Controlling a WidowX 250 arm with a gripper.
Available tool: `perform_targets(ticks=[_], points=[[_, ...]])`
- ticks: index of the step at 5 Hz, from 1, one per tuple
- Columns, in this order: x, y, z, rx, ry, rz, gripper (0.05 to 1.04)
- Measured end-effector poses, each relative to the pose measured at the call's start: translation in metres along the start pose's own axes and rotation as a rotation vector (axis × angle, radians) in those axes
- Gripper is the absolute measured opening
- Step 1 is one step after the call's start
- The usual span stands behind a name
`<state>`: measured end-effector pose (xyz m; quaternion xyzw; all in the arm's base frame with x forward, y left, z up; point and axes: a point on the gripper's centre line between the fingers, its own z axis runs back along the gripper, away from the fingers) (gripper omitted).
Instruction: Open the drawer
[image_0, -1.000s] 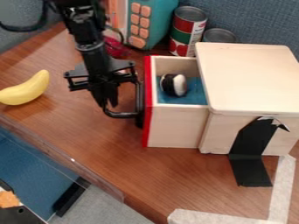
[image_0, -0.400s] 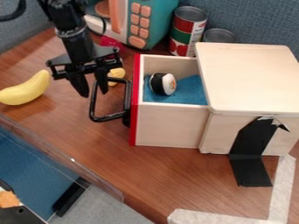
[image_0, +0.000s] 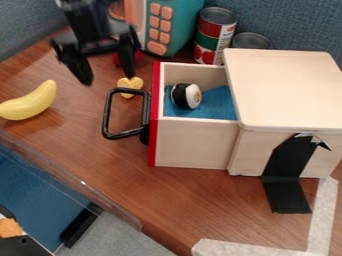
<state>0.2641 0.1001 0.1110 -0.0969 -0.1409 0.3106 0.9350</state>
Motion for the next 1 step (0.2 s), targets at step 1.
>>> perform_targets(ticks=[1], points=[[0.0073, 0.0155, 0.0373, 0.007, -0.042, -0.062, 1.003]])
